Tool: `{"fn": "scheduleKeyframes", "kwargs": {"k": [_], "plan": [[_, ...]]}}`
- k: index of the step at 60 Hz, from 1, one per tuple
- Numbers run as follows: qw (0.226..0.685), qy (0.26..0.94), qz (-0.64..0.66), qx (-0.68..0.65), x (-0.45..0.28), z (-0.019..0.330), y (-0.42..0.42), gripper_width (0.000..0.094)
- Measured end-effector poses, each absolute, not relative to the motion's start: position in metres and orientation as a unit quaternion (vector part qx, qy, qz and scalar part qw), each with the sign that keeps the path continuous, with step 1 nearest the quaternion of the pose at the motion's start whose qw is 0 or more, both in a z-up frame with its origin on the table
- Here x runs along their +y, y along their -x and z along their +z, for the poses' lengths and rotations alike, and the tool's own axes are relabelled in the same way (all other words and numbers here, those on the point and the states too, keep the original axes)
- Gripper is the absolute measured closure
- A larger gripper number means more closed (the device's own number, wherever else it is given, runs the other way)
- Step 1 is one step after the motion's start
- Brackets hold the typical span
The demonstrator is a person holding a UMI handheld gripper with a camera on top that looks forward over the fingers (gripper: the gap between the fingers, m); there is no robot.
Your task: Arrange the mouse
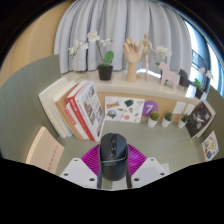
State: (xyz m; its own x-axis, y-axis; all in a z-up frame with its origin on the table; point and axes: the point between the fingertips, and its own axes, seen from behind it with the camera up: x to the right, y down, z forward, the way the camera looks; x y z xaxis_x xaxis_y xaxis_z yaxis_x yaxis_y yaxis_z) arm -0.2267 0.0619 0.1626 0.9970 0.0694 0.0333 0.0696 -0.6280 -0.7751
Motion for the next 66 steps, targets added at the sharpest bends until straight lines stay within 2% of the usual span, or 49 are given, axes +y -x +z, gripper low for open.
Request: {"fn": "scheduleKeyframes", "kwargs": {"k": [4,7,12,17,33,43,48,61,64,66], "plan": [[0.461,0.886,-0.022,-0.042,0.060,0.201,0.195,0.0603],[0.475,0.878,-0.033,-0.041,0.057,0.218,0.171,0.0603],[0.479,0.876,-0.038,-0.038,0.047,0.220,0.137,0.0603],[0.460,0.886,-0.040,-0.040,0.034,0.193,0.110,0.0604],[0.348,0.937,0.000,-0.027,-0.012,0.043,0.080,0.0605],[0.295,0.955,0.006,-0.042,-0.039,-0.017,0.077,0.0601],[0.317,0.948,0.023,-0.020,-0.035,-0.017,0.077,0.0600],[0.297,0.955,0.012,-0.021,-0.035,-0.018,0.076,0.0494],[0.289,0.957,0.011,-0.024,-0.035,-0.017,0.076,0.0446],[0.286,0.958,0.008,-0.032,-0.035,-0.016,0.075,0.0359]]}}
